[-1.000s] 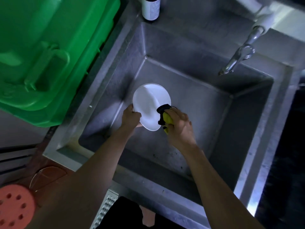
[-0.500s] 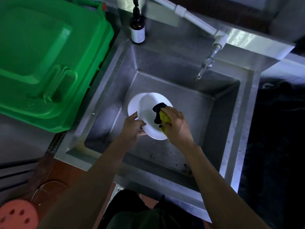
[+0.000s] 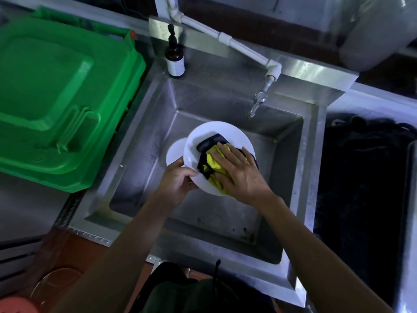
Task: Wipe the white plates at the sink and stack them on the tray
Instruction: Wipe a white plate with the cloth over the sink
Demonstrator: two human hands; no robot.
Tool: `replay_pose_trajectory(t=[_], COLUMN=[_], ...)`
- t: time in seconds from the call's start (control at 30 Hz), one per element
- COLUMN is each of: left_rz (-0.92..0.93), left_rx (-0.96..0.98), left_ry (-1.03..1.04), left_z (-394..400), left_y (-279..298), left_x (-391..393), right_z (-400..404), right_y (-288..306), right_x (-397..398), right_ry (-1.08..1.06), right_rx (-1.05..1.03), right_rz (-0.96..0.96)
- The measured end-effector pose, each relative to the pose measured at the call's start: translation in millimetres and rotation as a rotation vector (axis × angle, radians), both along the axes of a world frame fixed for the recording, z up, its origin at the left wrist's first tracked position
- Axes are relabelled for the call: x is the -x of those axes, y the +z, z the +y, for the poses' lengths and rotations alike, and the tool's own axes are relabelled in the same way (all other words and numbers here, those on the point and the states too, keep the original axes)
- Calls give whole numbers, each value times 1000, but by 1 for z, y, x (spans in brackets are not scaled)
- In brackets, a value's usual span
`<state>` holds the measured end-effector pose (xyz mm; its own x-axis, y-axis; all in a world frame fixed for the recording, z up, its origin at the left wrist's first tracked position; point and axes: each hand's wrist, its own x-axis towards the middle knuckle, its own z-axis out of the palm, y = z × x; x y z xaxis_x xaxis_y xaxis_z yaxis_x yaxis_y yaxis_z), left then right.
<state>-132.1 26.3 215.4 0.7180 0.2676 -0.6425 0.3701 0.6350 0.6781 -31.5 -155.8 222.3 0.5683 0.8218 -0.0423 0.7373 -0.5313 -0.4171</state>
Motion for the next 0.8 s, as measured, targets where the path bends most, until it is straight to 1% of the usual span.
replay_pose_trajectory(t=[0.23, 0.43, 0.6, 0.8], left_rz=[-97, -74, -53, -18], left_rx=[-10, 14, 1, -55], left_ry=[-119, -176, -121, -30], left_z=[-6, -8, -10, -13], left_y=[10, 8, 8, 10], left_x=[5, 6, 7, 10], right_z=[1, 35, 51, 37], right_y=[3, 11, 11, 4], right_x=[11, 1, -19, -40], right_ry=[103, 29, -29, -175], right_rx=[-87, -94, -91, -93], right_rz=[-98, -107, -79, -77])
